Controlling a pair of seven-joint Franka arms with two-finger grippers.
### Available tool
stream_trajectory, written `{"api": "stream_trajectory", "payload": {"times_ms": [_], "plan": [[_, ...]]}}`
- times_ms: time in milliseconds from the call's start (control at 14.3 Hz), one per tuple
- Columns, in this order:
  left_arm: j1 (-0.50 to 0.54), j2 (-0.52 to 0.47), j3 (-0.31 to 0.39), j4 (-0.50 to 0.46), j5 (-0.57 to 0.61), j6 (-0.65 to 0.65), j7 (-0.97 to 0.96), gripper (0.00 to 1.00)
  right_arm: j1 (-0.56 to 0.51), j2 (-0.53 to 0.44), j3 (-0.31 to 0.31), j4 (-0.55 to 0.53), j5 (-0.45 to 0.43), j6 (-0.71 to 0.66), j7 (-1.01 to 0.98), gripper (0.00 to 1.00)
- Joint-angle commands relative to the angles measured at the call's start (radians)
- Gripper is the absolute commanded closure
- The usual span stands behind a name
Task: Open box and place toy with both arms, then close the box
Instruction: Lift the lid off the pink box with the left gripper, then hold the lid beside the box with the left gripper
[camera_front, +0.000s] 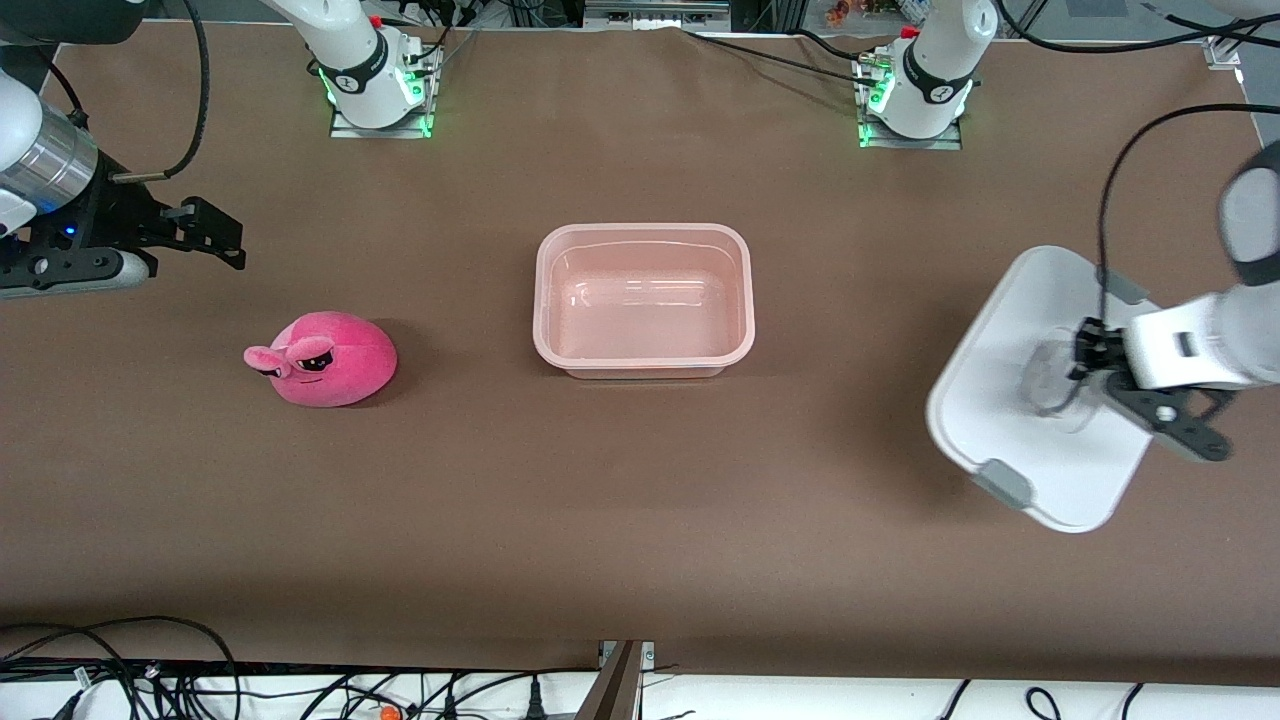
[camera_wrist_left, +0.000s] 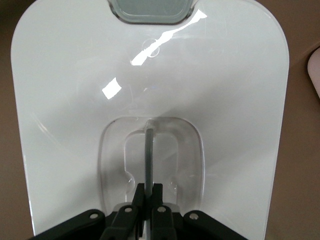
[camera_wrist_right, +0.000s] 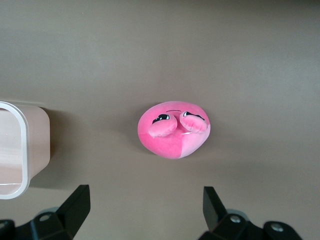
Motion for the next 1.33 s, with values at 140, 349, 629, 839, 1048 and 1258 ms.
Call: {"api": "stream_trajectory", "payload": {"times_ms": [140,349,629,839,1048,1258], "plan": [[0.061,-0.014,-0.014,-0.013,-0.007,-0.006,0.004,1.00,-0.005,-0.012,0.004,-0.008,0.006,0.008,0.007,0.00],[0.053,-0.014,-0.023,-0.014,-0.001,-0.008,-0.010,1.00,-0.005,-0.013,0.004,-0.008,0.006,0.006,0.007,0.00],[0.037,-0.014,-0.025,-0.010,-0.006,-0.006,-0.011,1.00,-0.005,-0.013,0.005,-0.008,0.006,0.006,0.006,0.00],[0.024,-0.014,-0.023,-0.010,0.000,-0.006,-0.010,1.00,-0.003,-0.015,0.005,-0.006,0.006,0.006,0.006,0.00],[0.024,-0.014,-0.023,-0.010,0.000,-0.005,-0.008,1.00,-0.005,-0.015,0.005,-0.008,0.006,0.006,0.006,0.00],[0.023,-0.014,-0.025,-0.007,0.000,-0.005,-0.002,1.00,-0.005,-0.013,0.005,-0.008,0.006,0.006,0.007,0.00]]}}
